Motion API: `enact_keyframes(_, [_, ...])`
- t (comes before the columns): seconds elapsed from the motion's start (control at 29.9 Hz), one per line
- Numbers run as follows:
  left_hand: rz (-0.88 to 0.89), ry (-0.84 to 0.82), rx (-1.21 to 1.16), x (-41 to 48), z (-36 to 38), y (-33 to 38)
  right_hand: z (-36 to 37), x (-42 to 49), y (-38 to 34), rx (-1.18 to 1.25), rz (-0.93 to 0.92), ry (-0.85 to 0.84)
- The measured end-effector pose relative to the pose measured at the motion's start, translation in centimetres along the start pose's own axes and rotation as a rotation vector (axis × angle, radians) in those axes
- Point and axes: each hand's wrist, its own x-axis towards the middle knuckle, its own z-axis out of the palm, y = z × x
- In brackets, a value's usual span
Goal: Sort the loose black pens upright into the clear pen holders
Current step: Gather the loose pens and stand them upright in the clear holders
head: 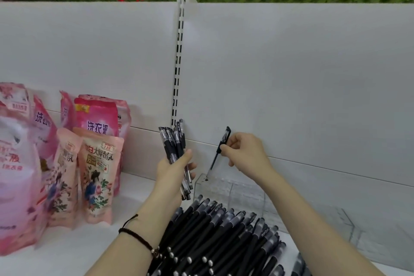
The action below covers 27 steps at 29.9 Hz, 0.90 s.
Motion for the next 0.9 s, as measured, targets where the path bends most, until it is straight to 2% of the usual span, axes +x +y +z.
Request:
enact_keyframes(0.27, [0.056, -0.092, 0.029, -0.2, 0.1, 0.4, 2.6, 0.5, -0.1, -0.211, 0.000, -0.010])
enact_keyframes(0.4, [-0.023, -0.149, -0.058, -0.4, 0.3, 0.5, 1.7, 0.3, 0.1, -0.256, 0.041, -0.042])
enact_keyframes(0.47, [-0.032, -0.152, -0.108, -0.5, 0.3, 0.7, 0.9, 0.3, -0.2, -0.170, 0.039, -0.046])
enact_keyframes(0.57, [-0.049, -0.190, -0.189, -0.5, 0.4, 1.2, 0.1, 0.2, -1.2, 0.187, 0.069, -0.045])
enact_keyframes(0.6, [-0.057, -0.213, -0.200, -0.7, 0.4, 1.3, 0.0, 0.2, -1.4, 0.239, 0.068, -0.034])
enact_keyframes(0.7, [-0.044, -0.261, -0.105, -0.8, 0.6, 1.3, 0.6, -0.1, -1.8, 0.204, 0.018, -0.013])
enact_keyframes(0.9, [-0.007, -0.315, 0.074, -0.7, -0.1, 1.0, 0.9, -0.3, -2.4, 0.484, 0.017, -0.079])
